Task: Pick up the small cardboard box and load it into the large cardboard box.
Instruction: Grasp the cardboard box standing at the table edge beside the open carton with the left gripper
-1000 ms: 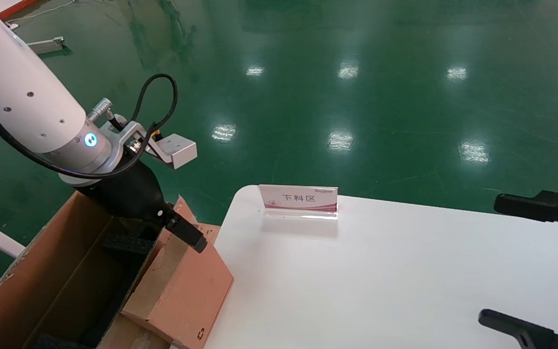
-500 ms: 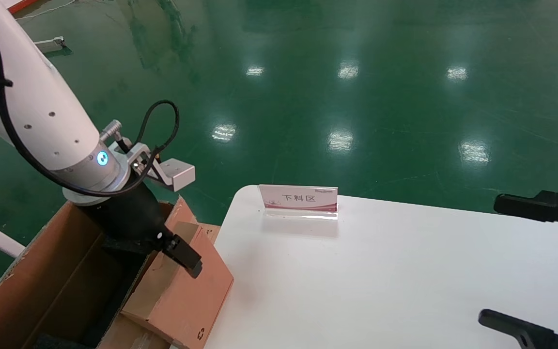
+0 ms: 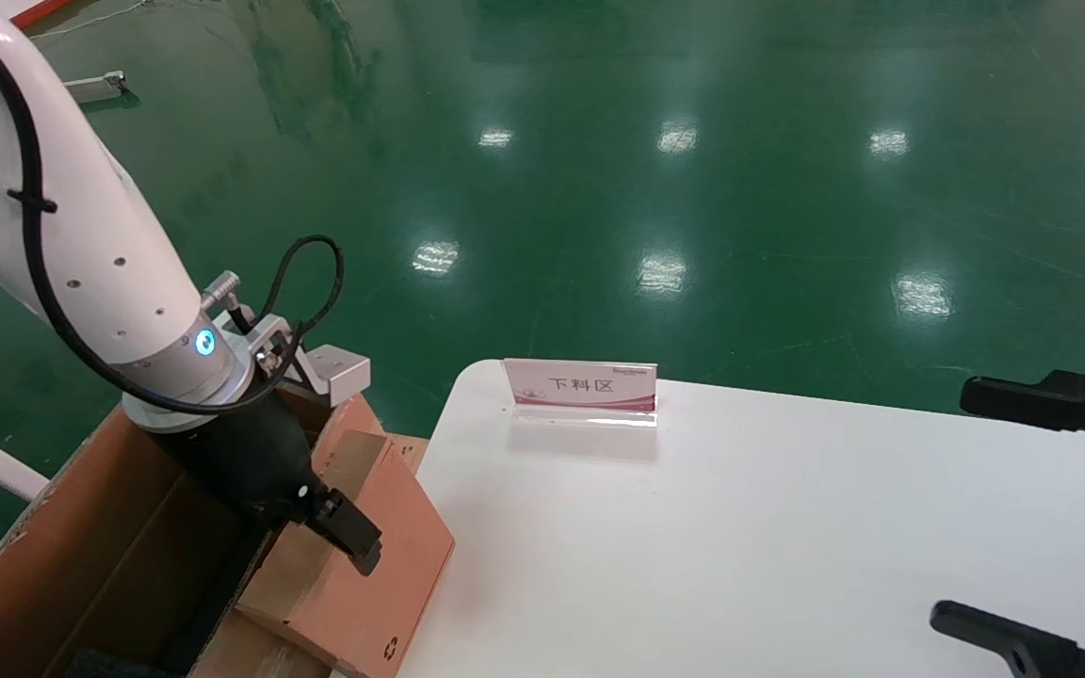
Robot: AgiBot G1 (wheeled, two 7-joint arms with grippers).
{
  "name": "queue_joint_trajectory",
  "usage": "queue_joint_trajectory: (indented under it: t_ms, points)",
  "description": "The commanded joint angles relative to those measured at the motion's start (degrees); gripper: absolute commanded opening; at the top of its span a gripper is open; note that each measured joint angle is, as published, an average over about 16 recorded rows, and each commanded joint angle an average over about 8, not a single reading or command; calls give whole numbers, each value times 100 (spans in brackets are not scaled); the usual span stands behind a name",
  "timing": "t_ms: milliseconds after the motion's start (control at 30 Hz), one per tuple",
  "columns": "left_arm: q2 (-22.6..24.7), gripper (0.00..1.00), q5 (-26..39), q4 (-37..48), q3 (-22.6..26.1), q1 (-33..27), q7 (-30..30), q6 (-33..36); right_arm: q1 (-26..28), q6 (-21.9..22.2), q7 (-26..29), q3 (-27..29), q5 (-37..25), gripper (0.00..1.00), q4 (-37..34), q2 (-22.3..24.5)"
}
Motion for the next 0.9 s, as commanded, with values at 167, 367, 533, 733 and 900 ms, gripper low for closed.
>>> queue_joint_trajectory:
  t_ms: [167,367,533,733,900]
  points:
    - [-29,77,-9,-9,27,51,-37,-34,0,0,0,0,0,100,0,0]
    - [-40,2,-13,-12,36,70,-49,-48,0,0,0,0,0,52,0,0]
    - [-45,0,-14,-13,39,77,-54,-53,0,0,0,0,0,0,0,0]
    - [-46,0,-17,-12,44,82,-56,-56,-1,1,0,0,1,0,-1,0]
    - [-47,0,-19,-12,47,84,-57,-57,-1,2,0,0,1,0,-1,1]
